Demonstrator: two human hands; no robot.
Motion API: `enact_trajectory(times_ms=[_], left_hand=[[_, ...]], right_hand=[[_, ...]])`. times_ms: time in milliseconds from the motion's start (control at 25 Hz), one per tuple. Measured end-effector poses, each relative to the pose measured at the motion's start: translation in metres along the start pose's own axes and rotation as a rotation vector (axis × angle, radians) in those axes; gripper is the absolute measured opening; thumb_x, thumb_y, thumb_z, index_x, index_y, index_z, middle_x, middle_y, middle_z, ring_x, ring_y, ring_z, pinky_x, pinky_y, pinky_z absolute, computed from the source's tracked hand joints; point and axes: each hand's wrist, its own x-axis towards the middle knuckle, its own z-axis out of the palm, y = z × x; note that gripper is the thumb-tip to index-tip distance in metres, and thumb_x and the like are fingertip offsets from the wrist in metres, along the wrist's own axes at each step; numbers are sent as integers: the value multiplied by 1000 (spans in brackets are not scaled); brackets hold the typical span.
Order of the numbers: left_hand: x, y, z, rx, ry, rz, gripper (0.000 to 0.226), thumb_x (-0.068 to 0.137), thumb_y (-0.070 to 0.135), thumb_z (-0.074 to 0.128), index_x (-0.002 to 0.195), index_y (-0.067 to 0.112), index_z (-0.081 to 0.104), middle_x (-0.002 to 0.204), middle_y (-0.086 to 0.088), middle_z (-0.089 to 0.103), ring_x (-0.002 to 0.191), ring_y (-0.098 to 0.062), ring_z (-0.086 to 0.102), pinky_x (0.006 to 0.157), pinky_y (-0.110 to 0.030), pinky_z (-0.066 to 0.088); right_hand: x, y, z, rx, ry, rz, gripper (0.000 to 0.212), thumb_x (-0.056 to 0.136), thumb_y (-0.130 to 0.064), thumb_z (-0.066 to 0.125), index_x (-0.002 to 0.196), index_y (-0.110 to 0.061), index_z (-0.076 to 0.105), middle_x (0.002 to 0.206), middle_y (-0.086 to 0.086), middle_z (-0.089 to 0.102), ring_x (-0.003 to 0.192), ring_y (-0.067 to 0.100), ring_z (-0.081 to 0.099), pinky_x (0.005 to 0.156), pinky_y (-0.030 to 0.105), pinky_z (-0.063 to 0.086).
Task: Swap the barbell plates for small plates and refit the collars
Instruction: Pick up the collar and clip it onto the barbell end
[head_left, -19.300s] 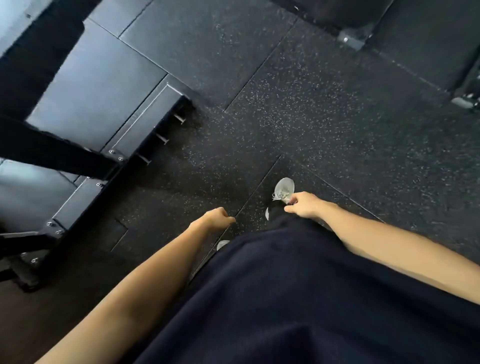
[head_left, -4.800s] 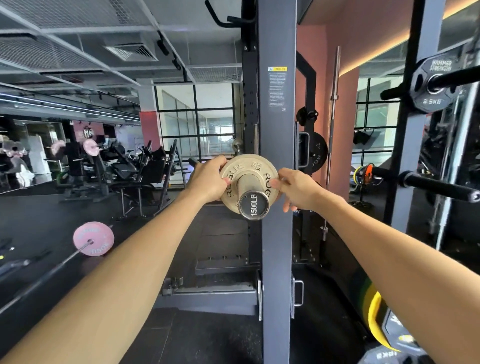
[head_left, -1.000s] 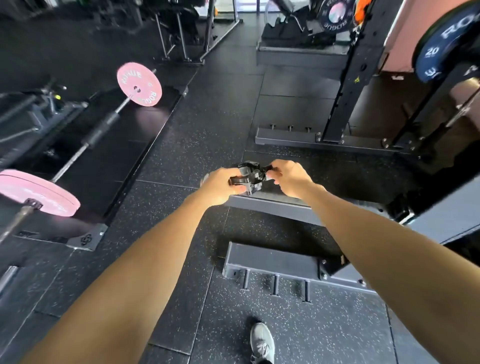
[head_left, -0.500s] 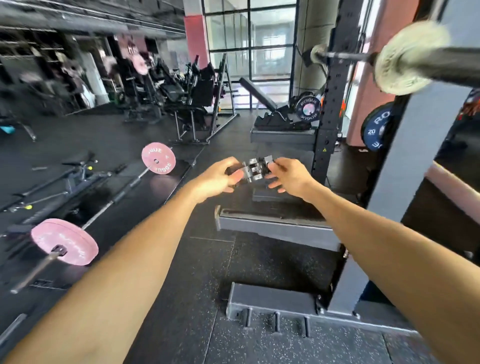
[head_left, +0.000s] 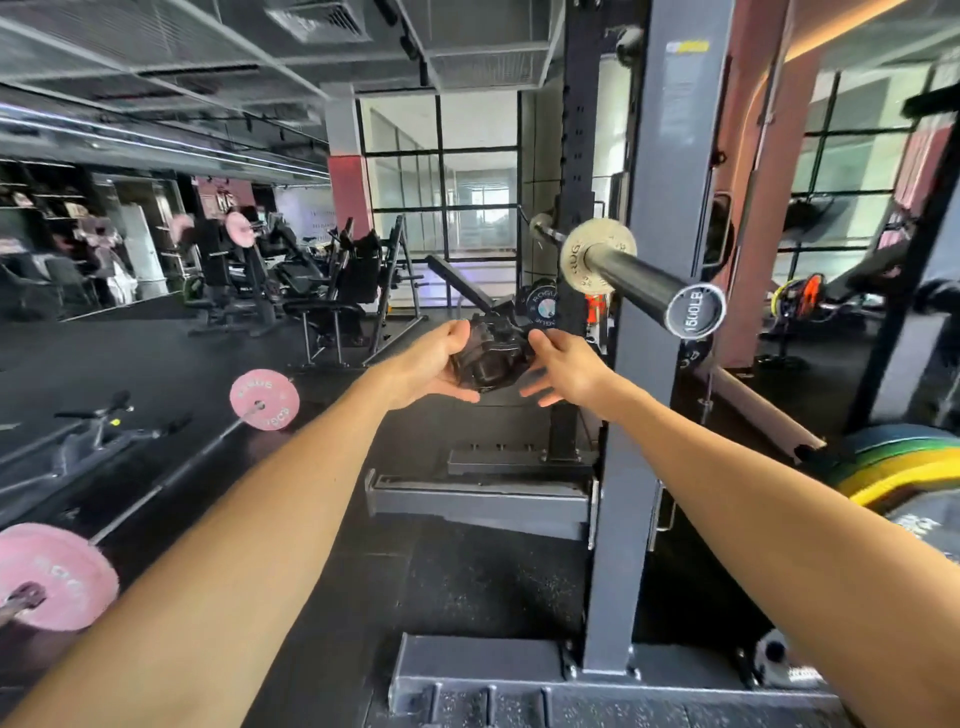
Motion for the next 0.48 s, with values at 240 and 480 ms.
enact_trajectory(times_ms=[240,480], left_hand=[[-50,28,85,0,-9,-80,53,104,45,25,134,8,49,126,-22,58,102,-37,61,76,-42,54],[-79,46,131,106,-112,-98,75,95,67,23,120,7,60,92,-13,65,62,-22,57,62,-34,48]], right_hand=[[-82,-2,-58,6,-4,11,31,104,-36,29,116,-9,40,89,15,63,78,36,70,68,46,57],[-137,1,-93,19,-24,-44,44,101,-47,33,115,-6,39,93,26,68,72,34,73,62,41,59]])
